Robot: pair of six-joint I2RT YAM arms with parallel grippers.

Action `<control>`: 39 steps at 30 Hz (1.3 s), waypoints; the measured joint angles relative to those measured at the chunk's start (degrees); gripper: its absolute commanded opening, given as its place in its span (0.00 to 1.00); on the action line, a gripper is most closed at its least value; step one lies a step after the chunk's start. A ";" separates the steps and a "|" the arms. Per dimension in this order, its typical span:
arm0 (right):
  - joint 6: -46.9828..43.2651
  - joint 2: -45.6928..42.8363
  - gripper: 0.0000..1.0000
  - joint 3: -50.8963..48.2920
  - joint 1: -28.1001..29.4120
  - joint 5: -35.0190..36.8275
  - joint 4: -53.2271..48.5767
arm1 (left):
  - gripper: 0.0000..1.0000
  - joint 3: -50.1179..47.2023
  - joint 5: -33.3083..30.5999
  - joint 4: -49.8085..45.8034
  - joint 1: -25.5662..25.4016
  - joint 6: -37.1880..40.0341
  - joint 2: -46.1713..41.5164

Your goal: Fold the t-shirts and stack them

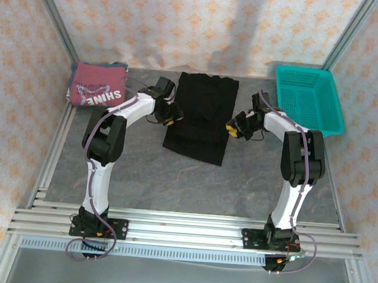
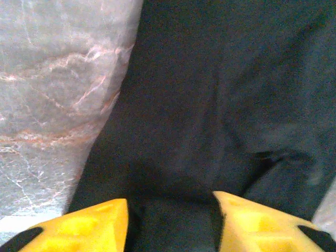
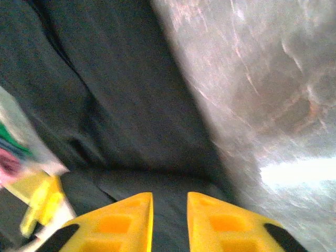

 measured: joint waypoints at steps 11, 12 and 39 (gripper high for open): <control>-6.12 -14.21 0.52 -0.79 3.08 0.31 -5.05 | 0.64 -10.99 -0.66 -0.87 -0.79 -0.98 -24.98; -7.21 -16.76 0.53 -2.29 4.35 0.90 -5.70 | 0.64 -13.07 -0.66 -0.76 -1.57 -0.87 -27.41; -8.22 -11.58 0.50 -16.50 5.07 4.70 -0.28 | 0.48 -23.67 0.22 10.58 -4.31 -9.11 -14.88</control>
